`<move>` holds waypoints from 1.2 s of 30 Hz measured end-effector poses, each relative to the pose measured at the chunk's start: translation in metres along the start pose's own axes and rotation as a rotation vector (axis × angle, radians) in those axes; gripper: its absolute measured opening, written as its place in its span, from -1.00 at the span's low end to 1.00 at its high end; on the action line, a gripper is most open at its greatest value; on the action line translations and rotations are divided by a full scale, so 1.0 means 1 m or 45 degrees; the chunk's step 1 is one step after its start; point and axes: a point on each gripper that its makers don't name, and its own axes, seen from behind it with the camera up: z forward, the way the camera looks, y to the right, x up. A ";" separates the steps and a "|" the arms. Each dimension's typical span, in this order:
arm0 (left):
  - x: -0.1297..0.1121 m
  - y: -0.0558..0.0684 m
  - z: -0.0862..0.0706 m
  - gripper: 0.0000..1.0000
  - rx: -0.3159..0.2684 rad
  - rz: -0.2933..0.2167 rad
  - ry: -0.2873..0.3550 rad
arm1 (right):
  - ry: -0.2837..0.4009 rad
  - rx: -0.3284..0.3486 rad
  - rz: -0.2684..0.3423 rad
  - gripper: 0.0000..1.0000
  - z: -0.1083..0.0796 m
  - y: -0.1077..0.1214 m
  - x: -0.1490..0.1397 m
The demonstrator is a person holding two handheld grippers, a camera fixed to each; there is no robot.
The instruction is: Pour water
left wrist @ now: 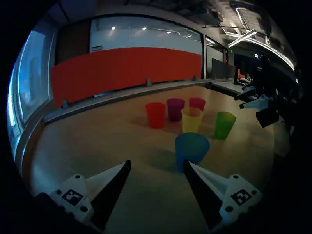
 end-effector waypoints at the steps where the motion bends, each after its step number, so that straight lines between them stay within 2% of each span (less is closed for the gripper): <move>1: 0.004 -0.005 -0.002 0.98 0.021 -0.016 0.020 | 0.021 -0.019 0.008 1.00 -0.001 0.002 0.005; 9: 0.031 -0.037 -0.019 0.97 0.170 -0.122 0.171 | 0.122 -0.179 0.051 1.00 0.002 0.023 0.026; 16: 0.050 -0.056 -0.027 0.97 0.276 -0.157 0.279 | 0.233 -0.339 0.125 1.00 0.004 0.040 0.047; 21: 0.059 -0.063 -0.030 0.98 0.352 -0.171 0.343 | 0.309 -0.449 0.168 1.00 0.004 0.052 0.060; 27: 0.073 -0.068 -0.034 0.98 0.417 -0.183 0.421 | 0.357 -0.517 0.181 0.99 0.006 0.055 0.068; 30: 0.081 -0.070 -0.038 0.97 0.455 -0.170 0.466 | 0.399 -0.557 0.202 0.99 0.005 0.058 0.074; 36: 0.089 -0.073 -0.043 0.98 0.522 -0.110 0.484 | 0.468 -0.626 0.204 0.99 0.000 0.060 0.083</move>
